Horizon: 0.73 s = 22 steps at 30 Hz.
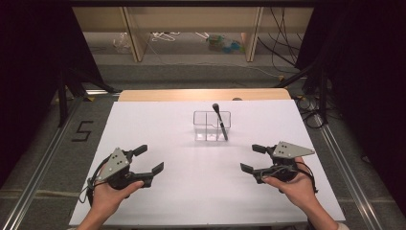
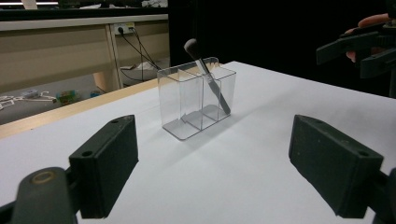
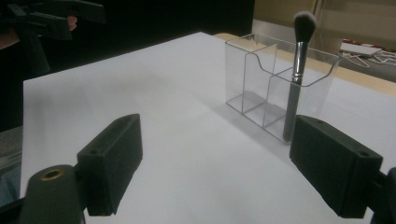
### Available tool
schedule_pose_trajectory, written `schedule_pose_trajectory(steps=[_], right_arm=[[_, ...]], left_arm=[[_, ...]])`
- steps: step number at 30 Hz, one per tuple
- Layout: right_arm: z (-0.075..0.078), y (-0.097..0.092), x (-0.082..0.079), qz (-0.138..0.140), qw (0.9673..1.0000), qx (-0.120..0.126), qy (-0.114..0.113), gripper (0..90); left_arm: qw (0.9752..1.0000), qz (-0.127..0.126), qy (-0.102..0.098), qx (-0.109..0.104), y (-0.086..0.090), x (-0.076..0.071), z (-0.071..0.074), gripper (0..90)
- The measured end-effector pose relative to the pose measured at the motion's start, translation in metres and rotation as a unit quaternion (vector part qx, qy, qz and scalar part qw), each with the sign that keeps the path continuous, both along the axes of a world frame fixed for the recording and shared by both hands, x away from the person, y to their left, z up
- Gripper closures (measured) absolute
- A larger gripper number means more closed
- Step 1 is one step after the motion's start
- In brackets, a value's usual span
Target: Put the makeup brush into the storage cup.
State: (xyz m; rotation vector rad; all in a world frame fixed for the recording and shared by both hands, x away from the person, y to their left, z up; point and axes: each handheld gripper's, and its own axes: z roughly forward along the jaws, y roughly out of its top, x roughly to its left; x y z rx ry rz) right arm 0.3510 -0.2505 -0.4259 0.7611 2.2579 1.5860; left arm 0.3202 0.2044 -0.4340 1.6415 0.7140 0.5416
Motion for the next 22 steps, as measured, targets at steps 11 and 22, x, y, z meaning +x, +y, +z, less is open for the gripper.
schedule_pose_trajectory(steps=[11, 22], right_arm=[[-0.007, 0.000, -0.011, -0.005, 1.0000, -0.007, 0.003, 17.6], [-0.007, -0.003, -0.006, -0.008, 0.9999, -0.009, -0.006, 17.4]], left_arm=[[1.0000, 0.001, 0.001, 0.004, 0.002, 0.000, -0.001, 15.3], [1.0000, -0.001, 0.003, 0.004, 0.001, 0.001, -0.003, 15.3]])
